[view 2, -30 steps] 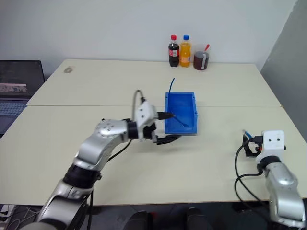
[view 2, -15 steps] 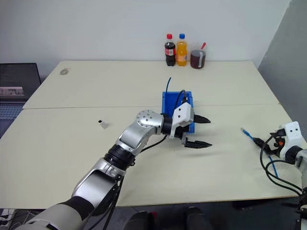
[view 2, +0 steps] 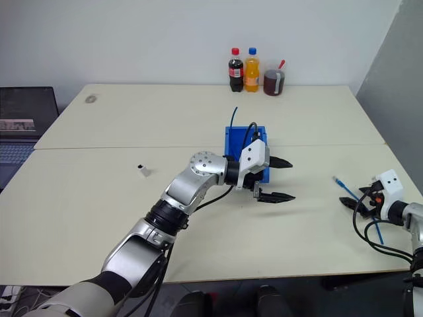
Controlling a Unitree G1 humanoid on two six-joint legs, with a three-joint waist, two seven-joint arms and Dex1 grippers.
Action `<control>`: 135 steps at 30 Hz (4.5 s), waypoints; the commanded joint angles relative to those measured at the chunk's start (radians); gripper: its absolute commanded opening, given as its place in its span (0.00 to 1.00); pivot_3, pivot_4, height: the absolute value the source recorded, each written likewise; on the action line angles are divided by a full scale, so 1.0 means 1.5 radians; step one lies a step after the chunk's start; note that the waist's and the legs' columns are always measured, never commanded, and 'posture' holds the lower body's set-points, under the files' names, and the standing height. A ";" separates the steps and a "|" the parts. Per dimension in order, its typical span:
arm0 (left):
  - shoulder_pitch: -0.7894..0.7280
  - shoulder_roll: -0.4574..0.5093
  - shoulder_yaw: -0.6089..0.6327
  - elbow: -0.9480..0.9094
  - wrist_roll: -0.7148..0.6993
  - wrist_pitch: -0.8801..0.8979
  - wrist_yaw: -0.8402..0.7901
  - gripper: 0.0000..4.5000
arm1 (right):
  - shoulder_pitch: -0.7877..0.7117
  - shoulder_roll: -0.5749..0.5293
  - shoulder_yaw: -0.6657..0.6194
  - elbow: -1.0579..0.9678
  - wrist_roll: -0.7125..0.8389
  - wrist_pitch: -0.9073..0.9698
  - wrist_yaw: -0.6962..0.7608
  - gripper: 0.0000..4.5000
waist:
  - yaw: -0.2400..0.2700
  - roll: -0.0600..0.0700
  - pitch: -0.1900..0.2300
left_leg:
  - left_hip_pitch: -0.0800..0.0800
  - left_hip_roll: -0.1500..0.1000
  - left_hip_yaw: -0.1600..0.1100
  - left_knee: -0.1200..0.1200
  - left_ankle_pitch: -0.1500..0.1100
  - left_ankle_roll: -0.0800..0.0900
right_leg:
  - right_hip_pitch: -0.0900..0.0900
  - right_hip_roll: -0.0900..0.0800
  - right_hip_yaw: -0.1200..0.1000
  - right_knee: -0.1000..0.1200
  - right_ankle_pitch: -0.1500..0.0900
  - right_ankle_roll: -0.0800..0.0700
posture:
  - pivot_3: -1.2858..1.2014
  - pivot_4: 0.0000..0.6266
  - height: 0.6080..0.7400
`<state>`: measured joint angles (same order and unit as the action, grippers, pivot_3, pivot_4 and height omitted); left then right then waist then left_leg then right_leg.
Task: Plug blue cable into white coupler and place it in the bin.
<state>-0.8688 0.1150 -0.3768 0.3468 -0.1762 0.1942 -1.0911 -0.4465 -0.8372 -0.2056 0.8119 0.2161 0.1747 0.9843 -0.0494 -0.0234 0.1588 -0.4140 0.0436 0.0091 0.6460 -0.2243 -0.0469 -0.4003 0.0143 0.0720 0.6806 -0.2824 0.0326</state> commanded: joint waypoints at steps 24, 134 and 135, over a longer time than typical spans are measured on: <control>0.039 0.094 0.079 -0.148 -0.036 0.083 0.011 1.00 | 0.090 0.034 -0.011 -0.247 0.062 0.122 0.048 0.01 | -0.006 0.000 0.000 | 0.009 0.000 0.000 -0.002 0.000 0.000 | 0.008 0.000 0.000 -0.001 -0.001 0.000 | 0.52 0.24 1.00; 0.217 0.370 0.071 0.153 0.089 -0.265 -0.269 0.07 | 0.155 0.135 0.102 -0.962 0.331 0.548 -0.210 0.80 | 0.009 -0.007 0.010 | 0.009 0.003 -0.004 -0.005 -0.002 -0.002 | 0.008 0.000 -0.005 0.000 -0.006 -0.004 | 0.52 0.24 1.00; 0.218 0.368 0.073 0.149 0.087 -0.259 -0.263 0.05 | 0.155 0.135 0.102 -0.962 0.332 0.548 -0.211 0.80 | 0.009 -0.007 0.010 | 0.009 0.003 -0.004 -0.004 -0.002 -0.002 | 0.008 0.000 -0.005 0.001 -0.006 -0.004 | 0.52 0.24 1.00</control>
<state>-0.5711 0.6642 -0.2396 0.5491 -0.0966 -0.2223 -1.5097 -0.2097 -0.6263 -0.0404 -0.6196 0.6995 1.0161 0.6711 -0.0353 -0.0343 0.1736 -0.4009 0.0476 0.0029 0.6393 -0.2267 -0.0495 -0.3885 0.0142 0.0639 0.6817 -0.2918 0.0265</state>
